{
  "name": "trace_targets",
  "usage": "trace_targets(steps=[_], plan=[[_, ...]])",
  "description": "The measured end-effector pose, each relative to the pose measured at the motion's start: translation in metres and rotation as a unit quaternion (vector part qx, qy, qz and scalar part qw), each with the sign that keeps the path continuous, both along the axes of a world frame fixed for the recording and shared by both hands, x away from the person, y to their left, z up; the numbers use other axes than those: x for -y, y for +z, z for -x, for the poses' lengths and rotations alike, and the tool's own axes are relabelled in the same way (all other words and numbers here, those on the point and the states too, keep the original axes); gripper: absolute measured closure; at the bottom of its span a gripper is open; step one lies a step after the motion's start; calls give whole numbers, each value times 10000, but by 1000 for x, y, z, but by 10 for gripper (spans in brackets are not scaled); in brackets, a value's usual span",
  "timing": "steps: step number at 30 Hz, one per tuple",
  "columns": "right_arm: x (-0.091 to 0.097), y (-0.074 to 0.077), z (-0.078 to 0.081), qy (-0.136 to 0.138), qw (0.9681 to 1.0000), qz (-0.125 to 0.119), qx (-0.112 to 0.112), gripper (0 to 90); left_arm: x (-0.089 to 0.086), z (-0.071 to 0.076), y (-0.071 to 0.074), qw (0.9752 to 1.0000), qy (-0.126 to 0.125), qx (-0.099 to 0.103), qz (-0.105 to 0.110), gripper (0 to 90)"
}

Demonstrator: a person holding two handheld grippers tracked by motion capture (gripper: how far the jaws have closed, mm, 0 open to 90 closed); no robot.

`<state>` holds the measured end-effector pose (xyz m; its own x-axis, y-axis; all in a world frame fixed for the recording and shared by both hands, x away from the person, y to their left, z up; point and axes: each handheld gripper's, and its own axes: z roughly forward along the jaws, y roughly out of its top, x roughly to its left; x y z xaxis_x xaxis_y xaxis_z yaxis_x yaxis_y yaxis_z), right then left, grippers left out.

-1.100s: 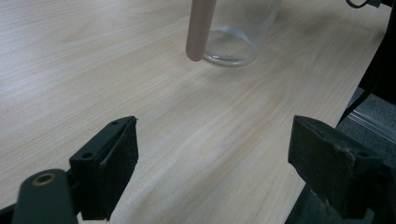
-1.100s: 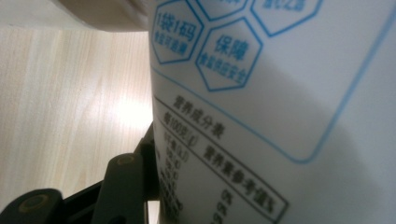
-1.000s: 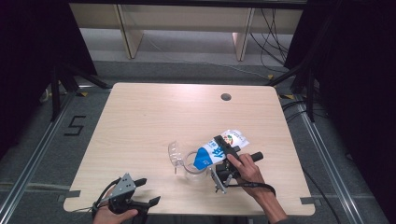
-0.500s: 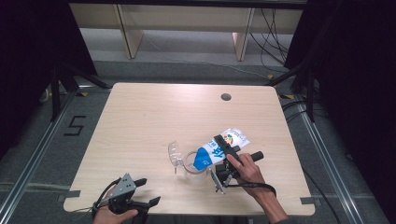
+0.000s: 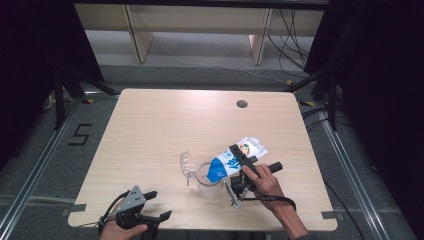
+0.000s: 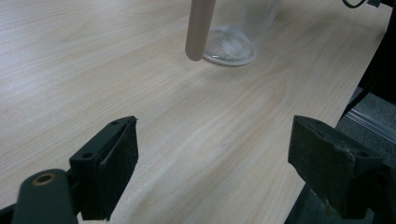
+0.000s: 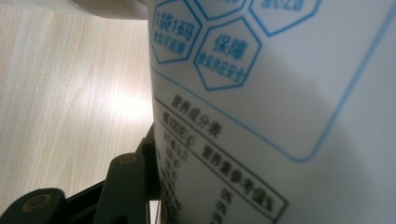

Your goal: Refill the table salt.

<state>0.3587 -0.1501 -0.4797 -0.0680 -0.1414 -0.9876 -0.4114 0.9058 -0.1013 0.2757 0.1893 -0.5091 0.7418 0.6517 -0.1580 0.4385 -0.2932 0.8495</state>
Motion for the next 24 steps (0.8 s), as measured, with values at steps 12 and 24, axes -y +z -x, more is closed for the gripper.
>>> trace_targets(steps=[12,24], plan=[[1,-3,0,-68,9999,-79,-94,517,0,0,0,10000,4,-3,0,157],[2,-3,1,-177,9997,-121,-107,517,0,0,0,10000,0,-5,-2,156]])
